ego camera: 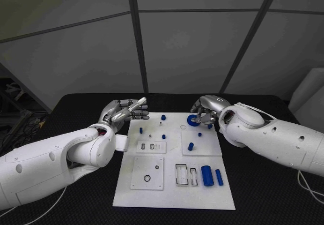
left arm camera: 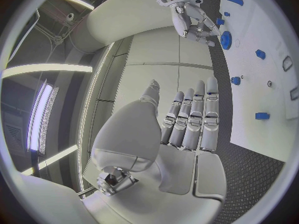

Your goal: Assemble the parts on the task board

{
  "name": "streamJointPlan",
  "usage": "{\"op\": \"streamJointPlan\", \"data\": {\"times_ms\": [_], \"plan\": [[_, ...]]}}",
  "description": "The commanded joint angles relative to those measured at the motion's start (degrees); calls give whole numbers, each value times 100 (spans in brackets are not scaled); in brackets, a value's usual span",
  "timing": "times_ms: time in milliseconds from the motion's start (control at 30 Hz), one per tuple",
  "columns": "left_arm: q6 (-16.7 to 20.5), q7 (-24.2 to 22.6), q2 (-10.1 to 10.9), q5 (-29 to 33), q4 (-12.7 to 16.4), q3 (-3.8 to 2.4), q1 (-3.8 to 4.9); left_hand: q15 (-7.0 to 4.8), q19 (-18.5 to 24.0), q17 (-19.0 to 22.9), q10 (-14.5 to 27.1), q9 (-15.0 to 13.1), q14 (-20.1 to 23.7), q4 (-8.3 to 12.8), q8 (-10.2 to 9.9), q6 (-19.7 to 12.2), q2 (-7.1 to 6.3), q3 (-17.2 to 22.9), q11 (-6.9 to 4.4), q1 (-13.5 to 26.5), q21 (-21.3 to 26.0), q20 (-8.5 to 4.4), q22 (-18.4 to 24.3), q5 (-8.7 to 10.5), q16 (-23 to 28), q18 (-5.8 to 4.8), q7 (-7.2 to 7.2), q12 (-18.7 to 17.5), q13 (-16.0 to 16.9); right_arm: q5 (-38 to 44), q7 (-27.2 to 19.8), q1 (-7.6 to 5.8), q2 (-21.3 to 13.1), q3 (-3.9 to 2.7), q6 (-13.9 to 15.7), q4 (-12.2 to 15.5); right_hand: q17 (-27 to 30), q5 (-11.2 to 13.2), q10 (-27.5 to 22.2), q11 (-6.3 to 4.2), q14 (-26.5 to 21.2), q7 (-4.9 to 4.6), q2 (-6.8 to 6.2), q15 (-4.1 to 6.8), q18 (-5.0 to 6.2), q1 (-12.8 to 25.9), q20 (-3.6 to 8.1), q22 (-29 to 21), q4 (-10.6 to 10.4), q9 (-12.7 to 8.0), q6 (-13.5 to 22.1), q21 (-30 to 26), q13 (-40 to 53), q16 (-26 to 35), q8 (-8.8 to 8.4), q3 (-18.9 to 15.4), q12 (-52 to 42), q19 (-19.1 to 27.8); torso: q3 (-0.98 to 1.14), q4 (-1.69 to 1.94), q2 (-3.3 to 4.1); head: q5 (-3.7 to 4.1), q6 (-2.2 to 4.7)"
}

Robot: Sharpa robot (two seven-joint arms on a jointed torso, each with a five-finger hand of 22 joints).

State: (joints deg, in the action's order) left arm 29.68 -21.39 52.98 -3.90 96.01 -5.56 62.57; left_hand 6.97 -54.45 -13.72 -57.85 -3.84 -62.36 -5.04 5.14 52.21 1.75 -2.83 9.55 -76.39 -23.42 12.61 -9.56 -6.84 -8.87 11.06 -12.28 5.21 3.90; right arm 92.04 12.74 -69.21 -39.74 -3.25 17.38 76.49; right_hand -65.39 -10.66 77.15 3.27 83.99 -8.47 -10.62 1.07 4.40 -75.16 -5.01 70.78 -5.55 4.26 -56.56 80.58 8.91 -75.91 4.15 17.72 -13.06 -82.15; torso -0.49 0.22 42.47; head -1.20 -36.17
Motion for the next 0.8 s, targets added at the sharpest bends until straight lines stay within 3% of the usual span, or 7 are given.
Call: {"op": "streamJointPlan", "data": {"times_ms": [33,100,133,167,333,533,800], "plan": [[-126,13,-16,-47,-15,-4,8,-11,38,-9,-10,3,25,31,-21,23,37,-16,15,-22,30,13,8,7,19,-68,0,-26,0,-281,148,-16,-37,-4,-382,22,-135,30,177,-72,254,65,-24,80,-99,7,68,173,-65,-8,55,97,343,-113,13,-241,-343,-77,1,9,4,22,-2],[-132,21,-28,-47,-26,-4,7,-11,38,-9,-10,3,25,31,-21,23,37,-16,15,-22,30,13,8,7,19,-68,0,-26,0,-331,192,-17,-43,-5,-508,-5,-213,35,73,-86,254,84,28,82,-116,-97,89,255,-138,-20,173,144,883,-180,-13,-522,-815,-100,3,13,9,21,-5],[-134,25,-33,-47,-30,-4,7,-12,38,-10,-12,3,24,31,-21,24,39,-16,13,-22,29,13,8,7,20,-67,1,-27,0,-355,210,-17,-40,-5,-550,-20,-259,21,-309,-76,246,115,100,81,-146,-294,21,309,-232,-15,284,175,1591,-226,2,-799,-1365,-106,0,13,11,20,-5],[-138,28,-39,-47,-34,-4,7,-12,38,-10,-12,3,24,31,-21,24,39,-16,13,-22,29,13,8,7,20,-67,1,-27,0,-382,231,-18,-35,-5,-596,-42,-298,28,-340,-40,252,36,154,76,-127,-263,75,347,-317,-11,286,194,1770,-252,10,-850,-1521,-119,1,18,14,24,-12],[-146,37,-51,-47,-46,-4,7,-12,38,-10,-12,3,23,31,-21,24,39,-16,13,-21,29,13,8,6,20,-67,1,-27,0,-448,301,-18,-8,-6,-694,-134,-403,13,-639,-9,263,8,193,36,-141,-445,44,439,-537,-13,410,243,2816,-335,5,-1053,-2350,-141,-9,14,13,15,-30],[-147,41,-51,-47,-58,-4,7,-13,37,-12,-14,3,21,30,-22,26,41,-17,12,-20,29,13,8,6,20,-67,2,-27,0,-541,348,-19,43,-6,-754,-238,-567,13,-547,-5,288,-7,228,23,-166,-536,26,573,-705,-2,425,312,3666,-441,36,-1149,-3100,-191,-10,6,12,12,-43],[-160,46,-57,-47,-66,-4,7,-14,37,-15,-15,3,18,29,-23,27,43,-19,11,-17,28,12,8,6,22,-66,2,-28,0,-668,420,-18,138,-7,-612,-337,-1233,-66,-6,20,389,-26,285,-12,-244,-562,0,977,-866,0,440,513,5471,-818,65,-1264,-4891,-360,-6,15,8,19,-47]]}}
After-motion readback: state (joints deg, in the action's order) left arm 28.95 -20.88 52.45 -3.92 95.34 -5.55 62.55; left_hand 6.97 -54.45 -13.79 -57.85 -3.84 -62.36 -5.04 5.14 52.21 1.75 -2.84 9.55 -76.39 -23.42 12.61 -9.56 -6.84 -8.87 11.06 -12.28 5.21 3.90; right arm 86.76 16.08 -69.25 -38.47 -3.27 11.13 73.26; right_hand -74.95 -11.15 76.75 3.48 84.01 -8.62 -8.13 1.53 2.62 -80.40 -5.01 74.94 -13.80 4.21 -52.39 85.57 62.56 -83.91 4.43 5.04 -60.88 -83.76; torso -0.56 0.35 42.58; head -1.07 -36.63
